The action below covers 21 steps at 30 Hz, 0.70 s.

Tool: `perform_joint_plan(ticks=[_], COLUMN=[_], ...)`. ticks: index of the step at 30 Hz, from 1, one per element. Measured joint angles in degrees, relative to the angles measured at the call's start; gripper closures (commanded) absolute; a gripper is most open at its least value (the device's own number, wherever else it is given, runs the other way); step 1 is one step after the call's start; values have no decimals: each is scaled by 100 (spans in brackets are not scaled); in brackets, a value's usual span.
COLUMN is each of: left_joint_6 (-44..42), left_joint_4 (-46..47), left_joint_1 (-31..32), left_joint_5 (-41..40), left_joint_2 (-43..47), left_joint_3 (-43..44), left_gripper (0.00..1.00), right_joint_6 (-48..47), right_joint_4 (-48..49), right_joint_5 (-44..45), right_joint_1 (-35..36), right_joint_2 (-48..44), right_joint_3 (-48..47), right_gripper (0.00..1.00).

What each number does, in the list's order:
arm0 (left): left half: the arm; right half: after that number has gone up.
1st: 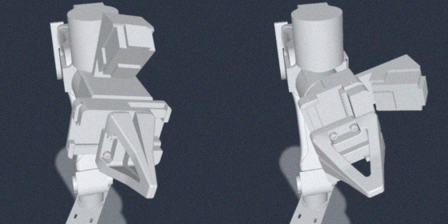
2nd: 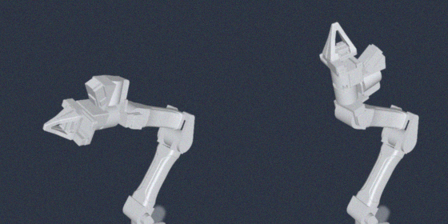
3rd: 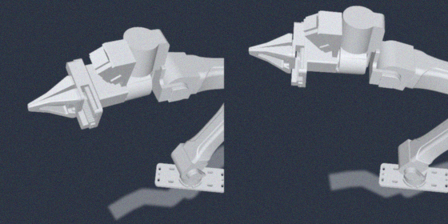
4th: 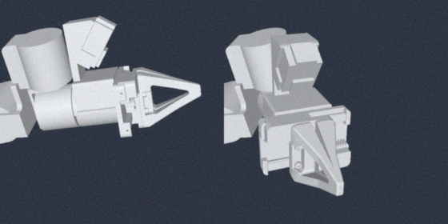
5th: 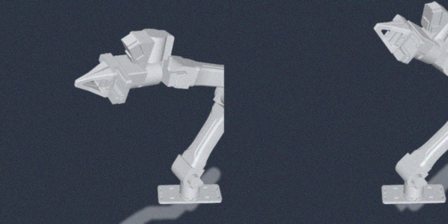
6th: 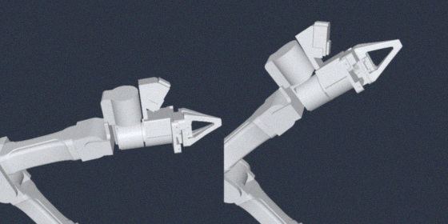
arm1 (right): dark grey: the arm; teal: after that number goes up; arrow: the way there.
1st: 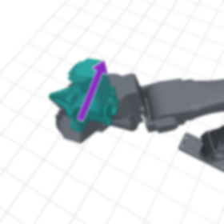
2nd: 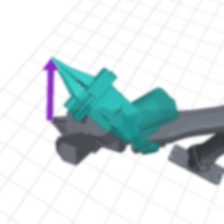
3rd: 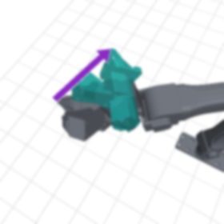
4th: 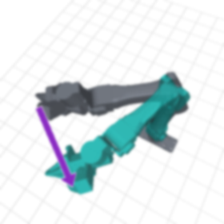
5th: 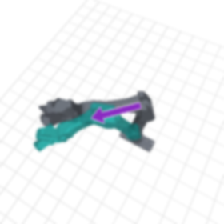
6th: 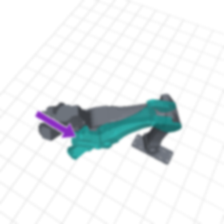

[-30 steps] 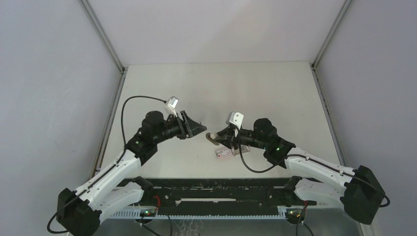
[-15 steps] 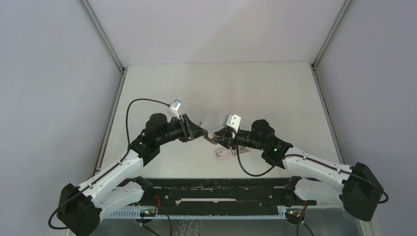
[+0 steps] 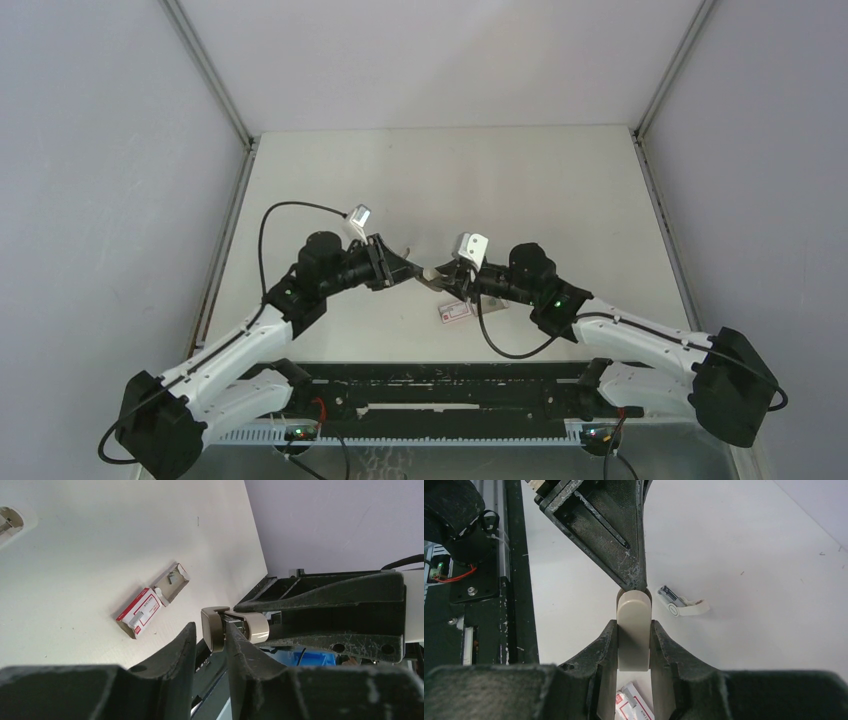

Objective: Load the staples into the stapler

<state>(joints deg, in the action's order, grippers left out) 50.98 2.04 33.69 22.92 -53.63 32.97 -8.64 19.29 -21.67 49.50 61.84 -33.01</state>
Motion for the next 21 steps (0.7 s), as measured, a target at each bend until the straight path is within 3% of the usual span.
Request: perform_joint_plan(ticks=[9, 21], left_joint_6=[68, 94], left_joint_4=[81, -28], left_joint_1=[42, 9], left_joint_5=[20, -157], left_joint_2=[-17, 24], left_joint_3=[-101, -160], left_gripper=[99, 100], right_joint_6=[-85, -101], right_joint_4=[-28, 116], right_joint_5=[79, 151], right_joint_1=[11, -83], right_joint_2=[42, -243], right_joint_3=[9, 293], right_gripper=[100, 100])
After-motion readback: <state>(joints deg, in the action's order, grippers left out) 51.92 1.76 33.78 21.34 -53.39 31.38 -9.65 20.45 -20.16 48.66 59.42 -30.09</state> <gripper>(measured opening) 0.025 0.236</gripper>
